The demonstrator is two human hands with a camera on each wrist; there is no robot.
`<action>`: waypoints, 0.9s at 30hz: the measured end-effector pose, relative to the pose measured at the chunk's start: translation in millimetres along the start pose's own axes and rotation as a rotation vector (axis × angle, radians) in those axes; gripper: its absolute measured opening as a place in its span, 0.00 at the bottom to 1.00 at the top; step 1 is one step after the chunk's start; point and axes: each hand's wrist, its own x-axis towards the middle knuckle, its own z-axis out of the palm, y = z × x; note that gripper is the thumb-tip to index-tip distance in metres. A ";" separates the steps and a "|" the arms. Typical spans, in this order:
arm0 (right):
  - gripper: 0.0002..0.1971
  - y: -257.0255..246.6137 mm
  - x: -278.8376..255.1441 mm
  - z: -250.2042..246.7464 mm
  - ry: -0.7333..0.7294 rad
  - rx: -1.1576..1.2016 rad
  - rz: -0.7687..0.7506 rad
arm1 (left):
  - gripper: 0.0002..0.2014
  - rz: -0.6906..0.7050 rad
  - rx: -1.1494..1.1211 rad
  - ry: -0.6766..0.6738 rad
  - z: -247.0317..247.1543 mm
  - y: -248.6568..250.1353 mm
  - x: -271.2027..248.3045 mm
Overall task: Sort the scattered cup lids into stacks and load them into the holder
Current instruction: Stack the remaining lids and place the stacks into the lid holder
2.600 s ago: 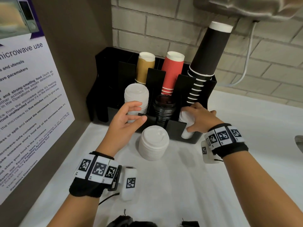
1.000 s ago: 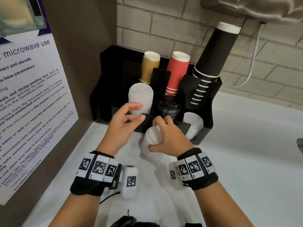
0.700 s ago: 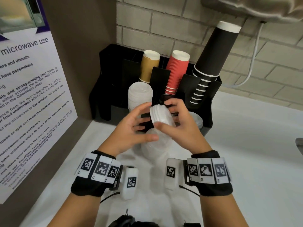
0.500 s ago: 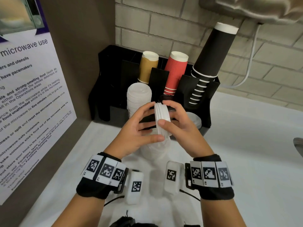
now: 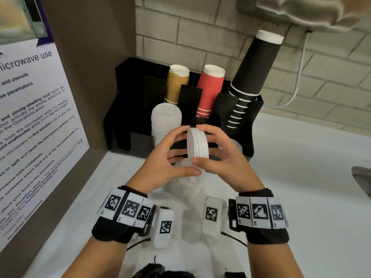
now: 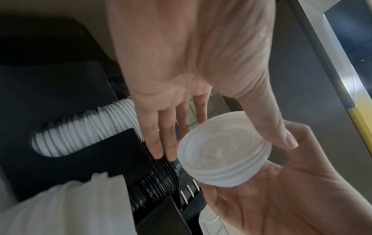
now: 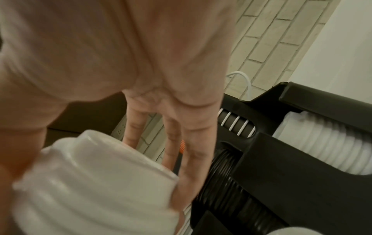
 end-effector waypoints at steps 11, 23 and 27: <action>0.32 26.7 29.2 -95.0 0.293 -0.448 0.053 | 0.16 0.061 0.051 0.276 -26.3 1.4 4.5; 0.43 44.1 59.9 -95.5 -0.089 -1.030 0.341 | 0.13 0.064 0.068 0.286 -24.6 -2.1 4.2; 0.44 46.9 62.9 -93.8 -0.150 -1.090 0.403 | 0.12 0.082 0.087 0.279 -25.9 -4.3 2.9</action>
